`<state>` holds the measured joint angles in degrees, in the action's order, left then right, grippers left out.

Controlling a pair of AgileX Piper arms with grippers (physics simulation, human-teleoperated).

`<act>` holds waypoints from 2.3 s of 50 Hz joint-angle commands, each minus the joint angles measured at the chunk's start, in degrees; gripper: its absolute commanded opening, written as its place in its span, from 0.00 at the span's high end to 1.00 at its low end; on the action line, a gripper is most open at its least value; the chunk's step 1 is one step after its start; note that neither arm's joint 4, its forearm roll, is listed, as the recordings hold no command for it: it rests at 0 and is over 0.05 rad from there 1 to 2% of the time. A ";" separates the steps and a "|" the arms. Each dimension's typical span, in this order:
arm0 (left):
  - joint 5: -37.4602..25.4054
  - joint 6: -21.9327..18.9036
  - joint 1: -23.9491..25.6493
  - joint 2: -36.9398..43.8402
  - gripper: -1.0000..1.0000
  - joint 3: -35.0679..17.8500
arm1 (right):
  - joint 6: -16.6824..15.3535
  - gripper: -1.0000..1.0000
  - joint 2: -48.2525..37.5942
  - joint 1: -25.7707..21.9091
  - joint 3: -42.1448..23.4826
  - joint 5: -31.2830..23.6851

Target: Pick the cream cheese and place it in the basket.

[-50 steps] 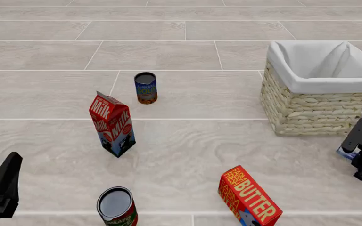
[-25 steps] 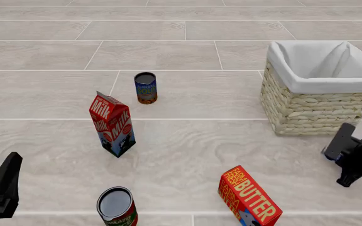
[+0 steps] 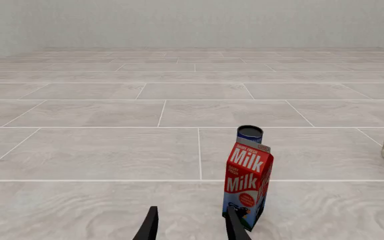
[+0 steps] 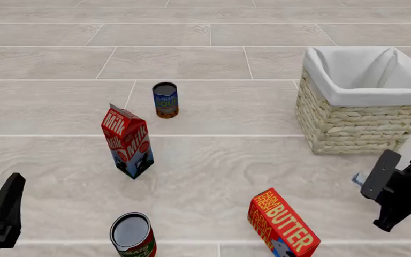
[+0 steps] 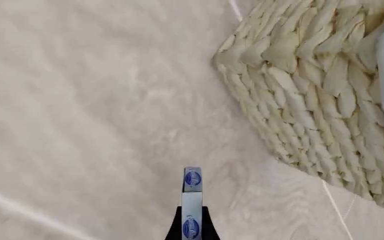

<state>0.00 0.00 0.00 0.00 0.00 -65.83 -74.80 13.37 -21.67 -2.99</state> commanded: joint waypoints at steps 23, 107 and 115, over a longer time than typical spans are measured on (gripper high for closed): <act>0.00 0.00 0.00 0.00 0.00 0.00 | 28.85 1.00 41.24 -14.92 0.54 -19.37; 0.00 0.00 0.00 0.00 0.00 0.00 | 54.86 1.00 -4.17 -8.22 -60.11 -38.33; 0.00 0.00 0.00 0.00 0.00 0.00 | 52.75 1.00 -9.37 -6.58 -64.50 -40.72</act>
<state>0.00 0.00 0.00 0.00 0.00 -12.71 -79.03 5.54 -80.07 -40.28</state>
